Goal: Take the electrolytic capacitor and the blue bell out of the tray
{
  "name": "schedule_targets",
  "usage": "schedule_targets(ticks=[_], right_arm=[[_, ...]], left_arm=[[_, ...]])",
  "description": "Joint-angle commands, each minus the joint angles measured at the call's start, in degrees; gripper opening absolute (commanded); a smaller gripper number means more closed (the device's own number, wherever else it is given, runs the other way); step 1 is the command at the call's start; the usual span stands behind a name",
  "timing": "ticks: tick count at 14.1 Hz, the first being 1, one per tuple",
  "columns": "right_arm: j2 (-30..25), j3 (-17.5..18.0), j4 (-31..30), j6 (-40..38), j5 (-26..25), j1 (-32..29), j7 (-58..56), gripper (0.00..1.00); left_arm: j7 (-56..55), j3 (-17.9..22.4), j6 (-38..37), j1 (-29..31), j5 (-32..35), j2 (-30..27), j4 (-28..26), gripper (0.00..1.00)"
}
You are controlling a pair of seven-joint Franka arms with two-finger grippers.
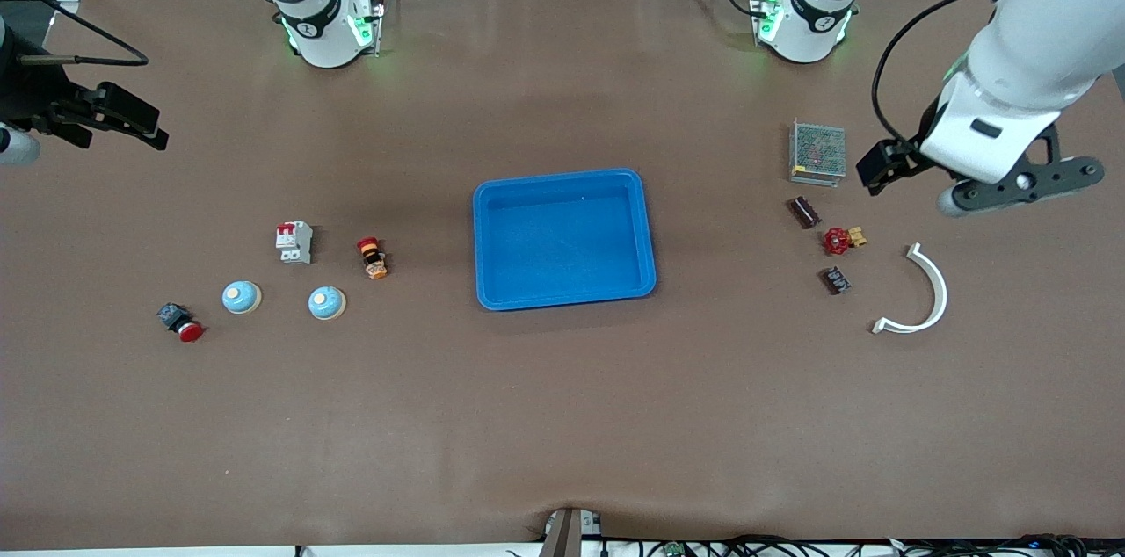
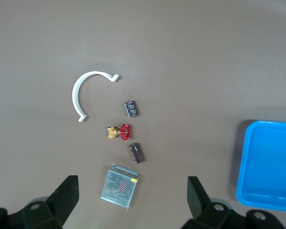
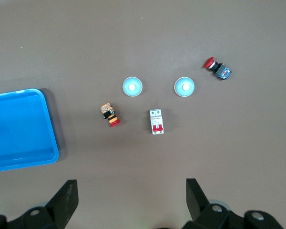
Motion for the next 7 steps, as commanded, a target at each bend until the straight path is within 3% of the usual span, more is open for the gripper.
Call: schedule_targets(ticks=[1,5,7], right_arm=[[0.05,-0.2,0.44,-0.18,-0.91,0.55,0.57,1.0],[0.05,-0.2,0.44,-0.09,-0.91,0.55,0.66,1.0],[0.05,-0.2,0.44,-0.18,-1.0,0.55,0.66,1.0]], left_arm=[[5.39,8.76,-0.71,-5.36,-2.19,-3.49,-1.7,1.0],[14.87,16.68,-2.64,-8.8,-5.35,-5.07,-2.32,1.0],[18.13,18.63,-2.64,-9.33,-6.06,-5.95,-2.85,1.0]])
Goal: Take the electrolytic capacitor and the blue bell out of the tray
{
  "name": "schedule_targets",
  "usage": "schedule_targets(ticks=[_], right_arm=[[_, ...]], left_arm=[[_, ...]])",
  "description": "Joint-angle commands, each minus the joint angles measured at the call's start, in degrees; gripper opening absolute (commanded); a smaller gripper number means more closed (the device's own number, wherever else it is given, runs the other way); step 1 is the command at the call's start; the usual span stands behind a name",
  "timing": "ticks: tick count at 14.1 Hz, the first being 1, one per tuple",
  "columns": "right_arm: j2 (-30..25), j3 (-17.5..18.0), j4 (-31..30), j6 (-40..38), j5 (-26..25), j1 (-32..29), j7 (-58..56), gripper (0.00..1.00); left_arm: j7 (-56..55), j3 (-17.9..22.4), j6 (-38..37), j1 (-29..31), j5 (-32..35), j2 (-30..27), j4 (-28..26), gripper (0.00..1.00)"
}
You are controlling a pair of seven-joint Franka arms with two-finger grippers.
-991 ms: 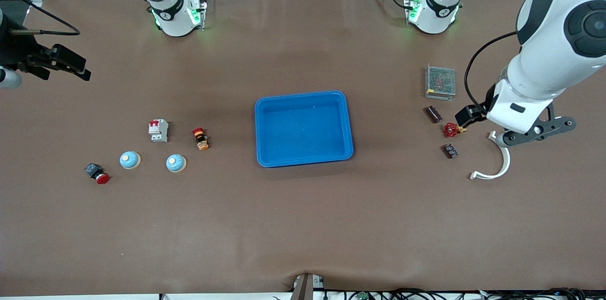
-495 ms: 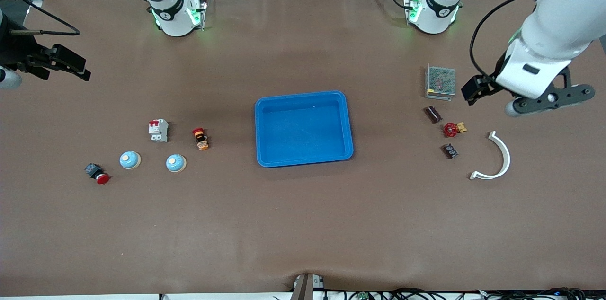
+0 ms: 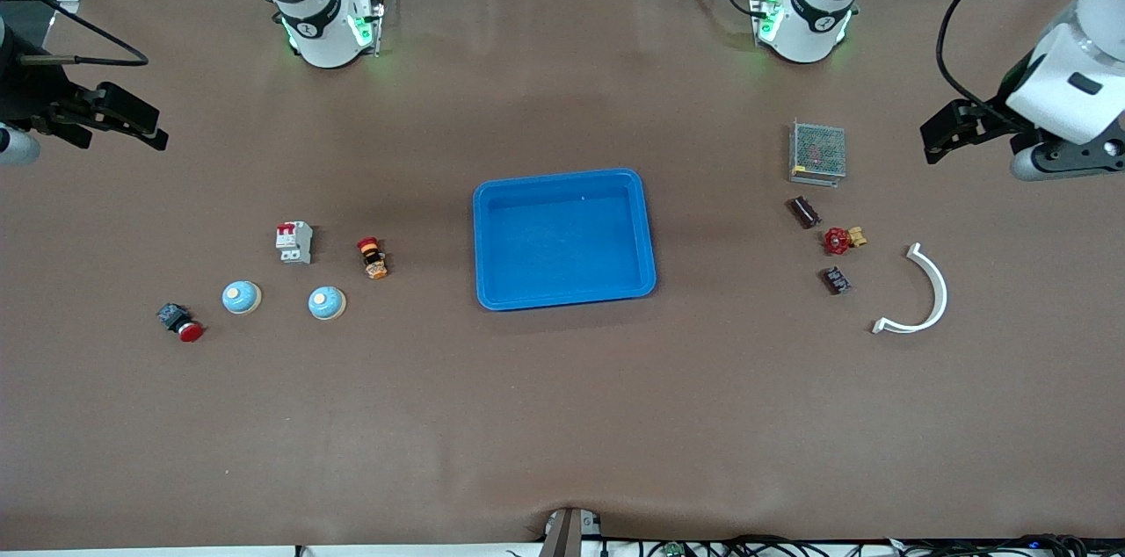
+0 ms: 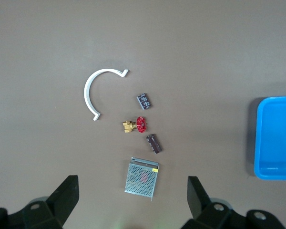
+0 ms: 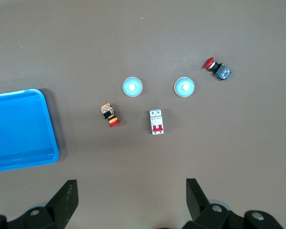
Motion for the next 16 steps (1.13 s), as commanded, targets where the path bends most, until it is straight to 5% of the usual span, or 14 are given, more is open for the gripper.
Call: schedule_targets(ticks=[1,9,16], right_arm=[[0.05,-0.2,0.44,-0.14,-0.89,0.55,0.66,1.0],[0.05,-0.29,0.53,0.3,-0.89,0.55,0.75,1.0],[-0.21,-0.55,1.5,-1.63,-0.98,0.2,0.57,1.0]], left_arm=[[3.79,2.26,-0.22,-1.19,-1.31,-2.55,-2.11,1.0],[4.23,8.49,1.01,-5.92,-2.45,-6.5,-6.5,1.0],[3.09,8.32,2.06,-5.93,-2.45,-7.03,-6.68,1.0]])
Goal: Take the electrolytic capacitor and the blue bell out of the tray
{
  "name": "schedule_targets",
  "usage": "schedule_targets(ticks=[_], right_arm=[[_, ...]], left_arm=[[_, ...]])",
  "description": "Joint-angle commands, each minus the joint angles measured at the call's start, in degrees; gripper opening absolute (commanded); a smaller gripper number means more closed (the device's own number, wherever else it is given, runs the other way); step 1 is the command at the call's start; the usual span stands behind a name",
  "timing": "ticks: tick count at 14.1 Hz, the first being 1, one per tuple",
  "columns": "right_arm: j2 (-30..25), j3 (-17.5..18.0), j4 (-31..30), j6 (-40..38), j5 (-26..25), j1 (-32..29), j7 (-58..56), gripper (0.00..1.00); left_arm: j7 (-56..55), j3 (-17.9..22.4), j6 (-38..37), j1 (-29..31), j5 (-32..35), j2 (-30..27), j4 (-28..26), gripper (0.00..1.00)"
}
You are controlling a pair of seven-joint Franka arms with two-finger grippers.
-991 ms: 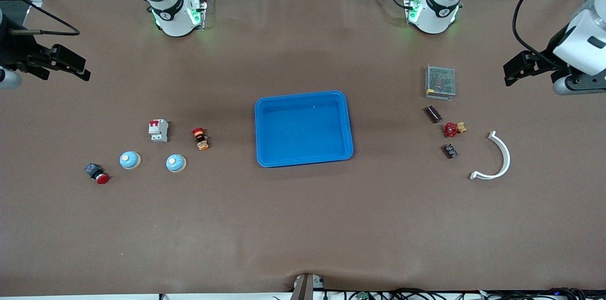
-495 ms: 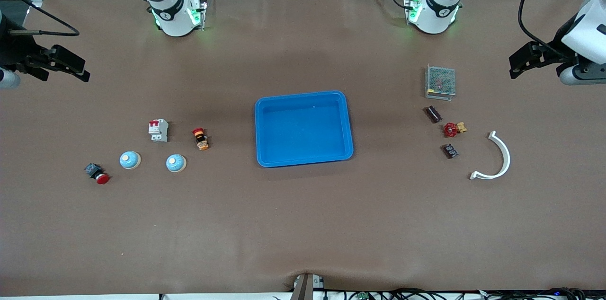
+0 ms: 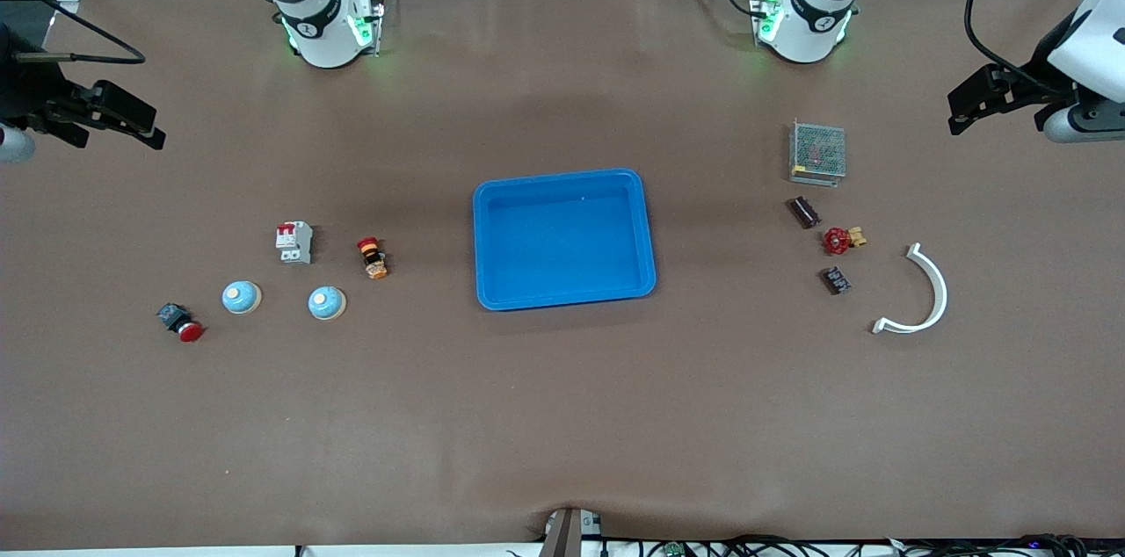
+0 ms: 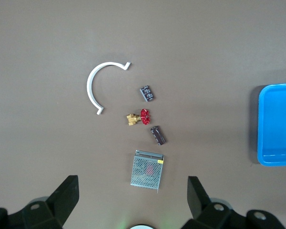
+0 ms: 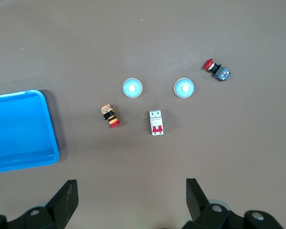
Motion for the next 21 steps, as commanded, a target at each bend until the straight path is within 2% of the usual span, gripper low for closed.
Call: schedule_targets(ticks=[1,15,21], right_arm=[[0.05,-0.65,1.85,-1.42,-0.82,-0.15,0.12,1.0],[0.5,-0.65,3.09,-2.74,-1.08,0.19,0.64,1.0],[0.67,-0.56,3.09,-2.74,-1.08,0.02,0.64,1.0]], left_arm=[[-0.11,0.59,1.43,-0.5,-1.01,-1.66,-1.63,1.0],[0.95,0.68,0.2,0.03,-1.01,-1.84,-1.37,1.0],[0.95,0.94,0.2,0.11,-0.92,0.09,1.7,1.0]])
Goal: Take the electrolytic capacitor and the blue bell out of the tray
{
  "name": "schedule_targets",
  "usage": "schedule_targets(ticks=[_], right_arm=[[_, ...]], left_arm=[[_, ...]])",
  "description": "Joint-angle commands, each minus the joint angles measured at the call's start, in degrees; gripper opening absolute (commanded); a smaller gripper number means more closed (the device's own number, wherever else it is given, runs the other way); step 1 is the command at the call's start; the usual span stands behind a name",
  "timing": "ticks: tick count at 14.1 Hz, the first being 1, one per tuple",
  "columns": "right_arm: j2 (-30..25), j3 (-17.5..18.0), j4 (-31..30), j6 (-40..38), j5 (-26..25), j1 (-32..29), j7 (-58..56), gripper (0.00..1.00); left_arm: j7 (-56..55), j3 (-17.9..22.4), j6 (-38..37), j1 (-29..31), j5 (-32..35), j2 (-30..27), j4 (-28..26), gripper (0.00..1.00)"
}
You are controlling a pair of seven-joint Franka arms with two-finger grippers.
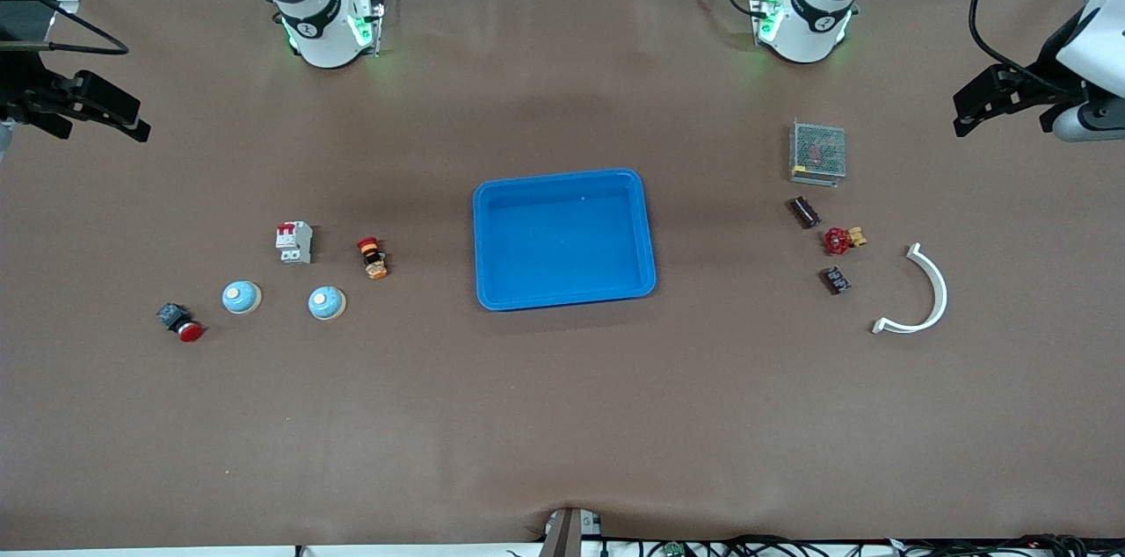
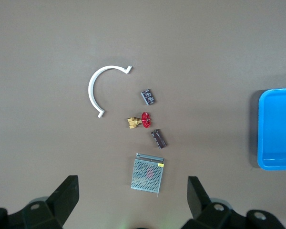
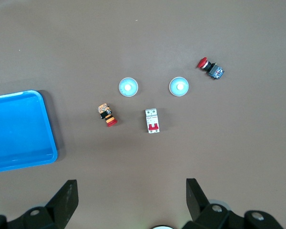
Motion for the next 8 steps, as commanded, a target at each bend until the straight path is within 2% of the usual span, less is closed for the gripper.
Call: schedule_targets(ticks=[1,8], right_arm=[[0.46,0.15,0.93,-0.81,-0.7,0.05,0.64,1.0],[0.46,0.07,0.93,-0.81,-0.7,-0.13,0.56,1.0]], left_arm=[[0.86,0.61,-0.42,-0.07,-0.92,0.7,2.3,1.0],[0.24,0.52,-1.21,-0.15,-1.09,0.18,1.69,1.0]])
